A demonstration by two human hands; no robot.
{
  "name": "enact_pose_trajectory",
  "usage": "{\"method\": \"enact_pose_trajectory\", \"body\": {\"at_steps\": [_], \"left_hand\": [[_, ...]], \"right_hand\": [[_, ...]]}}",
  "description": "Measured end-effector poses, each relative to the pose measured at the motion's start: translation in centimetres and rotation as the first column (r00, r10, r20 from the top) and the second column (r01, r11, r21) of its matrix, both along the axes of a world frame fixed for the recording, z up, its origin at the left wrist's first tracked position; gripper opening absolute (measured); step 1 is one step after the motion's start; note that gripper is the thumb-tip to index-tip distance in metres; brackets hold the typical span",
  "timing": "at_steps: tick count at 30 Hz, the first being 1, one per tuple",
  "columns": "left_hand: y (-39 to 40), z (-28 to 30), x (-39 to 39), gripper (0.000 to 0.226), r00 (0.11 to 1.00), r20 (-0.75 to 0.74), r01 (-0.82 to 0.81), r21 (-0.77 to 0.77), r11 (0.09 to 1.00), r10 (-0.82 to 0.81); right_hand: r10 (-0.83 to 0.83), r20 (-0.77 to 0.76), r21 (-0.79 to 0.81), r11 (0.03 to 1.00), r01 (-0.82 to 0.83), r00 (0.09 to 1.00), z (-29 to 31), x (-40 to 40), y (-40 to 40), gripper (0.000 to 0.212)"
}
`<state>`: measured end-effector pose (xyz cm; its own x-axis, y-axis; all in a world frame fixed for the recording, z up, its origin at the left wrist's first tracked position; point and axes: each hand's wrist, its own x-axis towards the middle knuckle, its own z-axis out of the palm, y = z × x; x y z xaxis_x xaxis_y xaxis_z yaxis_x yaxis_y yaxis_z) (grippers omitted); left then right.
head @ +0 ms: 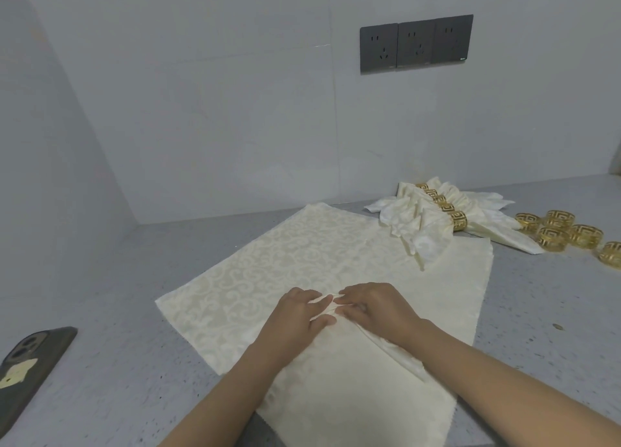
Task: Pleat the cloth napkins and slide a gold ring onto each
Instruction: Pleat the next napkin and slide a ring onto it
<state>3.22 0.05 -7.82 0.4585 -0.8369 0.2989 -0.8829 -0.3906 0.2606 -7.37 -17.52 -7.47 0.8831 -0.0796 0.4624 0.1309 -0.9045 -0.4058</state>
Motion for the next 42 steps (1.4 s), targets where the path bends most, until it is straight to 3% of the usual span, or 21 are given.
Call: {"method": "enact_pose_trajectory", "body": {"at_steps": [5, 8, 12, 17, 23, 31, 35, 42], "left_hand": [[-0.6, -0.2, 0.3, 0.032, 0.997, -0.076, -0.031, -0.125, 0.992, 0.021], [-0.8, 0.1, 0.3, 0.031, 0.994, -0.108, -0.034, -0.139, 0.990, 0.019], [-0.4, 0.3, 0.2, 0.047, 0.981, -0.195, -0.029, -0.044, 0.999, 0.020], [-1.0, 0.9, 0.1, 0.028, 0.964, -0.264, -0.077, -0.160, 0.984, 0.032], [-2.8, 2.2, -1.0, 0.018, 0.922, -0.388, -0.116, -0.236, 0.965, 0.016], [-8.5, 3.0, -3.1, 0.026, 0.963, -0.262, -0.023, -0.322, 0.947, -0.065], [-12.6, 2.7, -4.4, 0.026, 0.985, -0.161, -0.008, -0.383, 0.924, -0.057], [-19.7, 2.2, -6.6, 0.027, 0.996, 0.001, 0.076, -0.452, 0.889, -0.085]], "right_hand": [[-0.046, -0.021, 0.054, 0.997, 0.048, 0.999, 0.3, 0.1, 0.1, 0.027], [-0.044, -0.008, 0.064, 0.997, 0.045, 0.999, 0.3, 0.1, 0.2, 0.028], [-0.052, -0.015, 0.055, 0.997, 0.053, 0.999, 0.1, 0.1, 0.2, 0.025], [-0.070, -0.035, 0.081, 0.994, 0.072, 0.997, 0.7, 0.1, 0.4, 0.024], [-0.062, -0.060, 0.245, 0.967, 0.075, 0.996, 2.3, -1.7, -0.7, 0.021], [-0.365, -0.059, 0.190, 0.910, 0.369, 0.929, 4.2, -7.3, -6.6, 0.032], [-0.577, -0.025, 0.098, 0.811, 0.576, 0.816, 3.9, -10.3, -11.2, 0.029], [-0.787, 0.022, 0.029, 0.617, 0.786, 0.617, 3.0, -14.8, -18.3, 0.035]]}}
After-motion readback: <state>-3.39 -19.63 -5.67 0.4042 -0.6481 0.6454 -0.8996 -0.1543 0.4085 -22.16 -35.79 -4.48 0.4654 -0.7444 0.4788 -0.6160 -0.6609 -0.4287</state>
